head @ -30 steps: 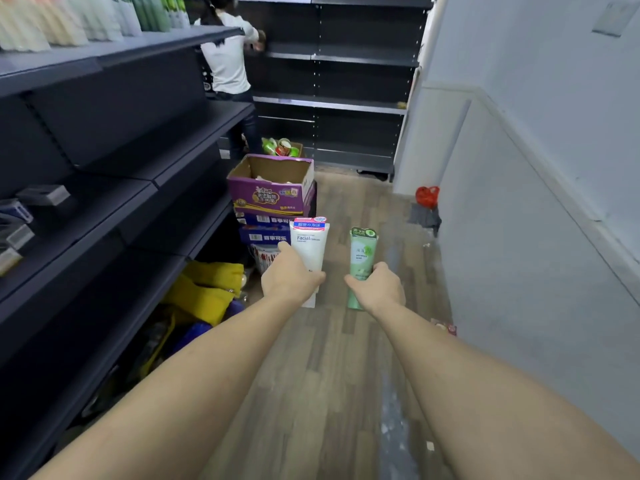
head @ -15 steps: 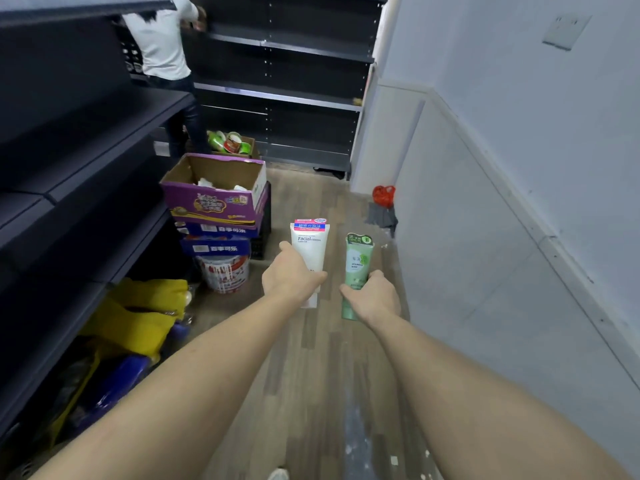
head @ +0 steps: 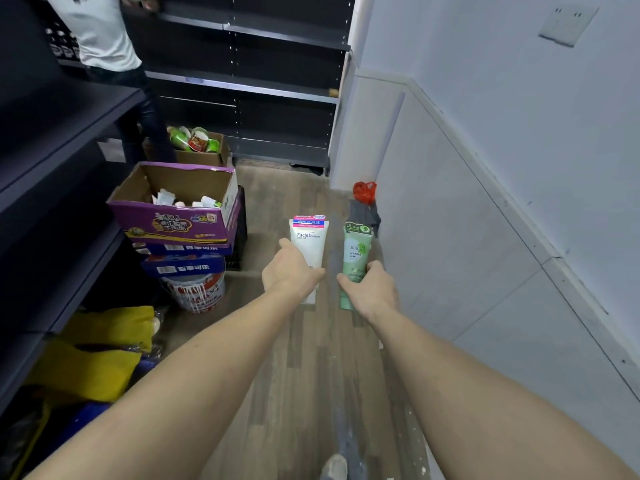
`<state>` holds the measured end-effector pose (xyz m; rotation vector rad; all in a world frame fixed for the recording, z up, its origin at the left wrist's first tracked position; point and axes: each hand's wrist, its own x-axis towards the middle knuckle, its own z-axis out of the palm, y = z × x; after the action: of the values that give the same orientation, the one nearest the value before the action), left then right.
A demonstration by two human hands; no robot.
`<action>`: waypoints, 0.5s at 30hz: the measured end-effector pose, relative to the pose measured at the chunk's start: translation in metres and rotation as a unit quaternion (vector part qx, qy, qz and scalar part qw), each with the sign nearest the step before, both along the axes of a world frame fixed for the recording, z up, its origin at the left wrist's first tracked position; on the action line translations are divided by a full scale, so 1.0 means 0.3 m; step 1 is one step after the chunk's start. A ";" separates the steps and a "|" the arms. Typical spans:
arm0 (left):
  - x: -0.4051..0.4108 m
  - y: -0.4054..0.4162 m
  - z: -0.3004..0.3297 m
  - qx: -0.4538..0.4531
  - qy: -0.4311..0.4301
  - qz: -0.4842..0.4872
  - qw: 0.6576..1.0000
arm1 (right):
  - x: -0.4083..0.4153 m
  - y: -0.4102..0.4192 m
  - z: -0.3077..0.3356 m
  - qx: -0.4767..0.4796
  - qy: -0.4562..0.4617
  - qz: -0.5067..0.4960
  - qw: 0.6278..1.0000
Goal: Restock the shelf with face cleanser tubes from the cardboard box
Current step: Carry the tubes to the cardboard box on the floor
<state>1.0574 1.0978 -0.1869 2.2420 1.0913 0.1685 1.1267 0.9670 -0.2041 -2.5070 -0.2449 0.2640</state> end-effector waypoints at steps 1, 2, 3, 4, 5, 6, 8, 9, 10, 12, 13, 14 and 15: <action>0.031 0.015 -0.009 -0.003 0.005 0.002 1.000 | 0.034 0.015 -0.006 0.001 0.001 0.001 1.000; 0.065 0.031 -0.017 -0.003 0.010 0.004 1.000 | 0.070 0.030 -0.012 0.003 0.001 0.002 1.000; 0.100 0.046 -0.024 -0.001 0.016 0.006 1.000 | 0.107 0.044 -0.019 0.007 0.001 0.003 1.000; 0.136 0.063 -0.031 0.002 0.021 0.008 1.000 | 0.149 0.057 -0.028 0.009 0.002 0.005 1.000; 0.176 0.079 -0.036 0.006 0.026 0.011 1.000 | 0.195 0.069 -0.036 0.011 0.003 0.008 1.000; 0.215 0.095 -0.040 0.009 0.028 0.013 0.999 | 0.243 0.080 -0.043 0.010 0.005 0.013 1.000; 0.294 0.127 -0.040 0.010 0.034 0.019 0.999 | 0.342 0.108 -0.048 0.006 0.008 0.030 0.999; 0.336 0.144 -0.037 0.007 0.036 0.023 0.999 | 0.394 0.127 -0.047 0.006 0.008 0.040 0.999; 0.376 0.163 -0.031 0.003 0.037 0.028 0.999 | 0.445 0.149 -0.044 0.006 0.008 0.049 0.999; 0.454 0.202 -0.015 0.000 0.039 0.039 0.998 | 0.542 0.199 -0.036 0.007 0.009 0.065 0.998; 0.491 0.219 -0.008 0.002 0.037 0.045 0.998 | 0.587 0.226 -0.032 0.009 0.007 0.072 0.997; 0.527 0.235 -0.001 0.005 0.034 0.049 0.998 | 0.627 0.252 -0.028 0.010 0.006 0.079 0.997; 0.561 0.251 0.002 0.008 0.031 0.053 0.998 | 0.665 0.277 -0.025 0.010 0.005 0.084 0.996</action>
<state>1.2256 1.1731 -0.1862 2.2173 1.2480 0.1529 1.3263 1.0501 -0.2117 -2.4664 -0.4545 0.3400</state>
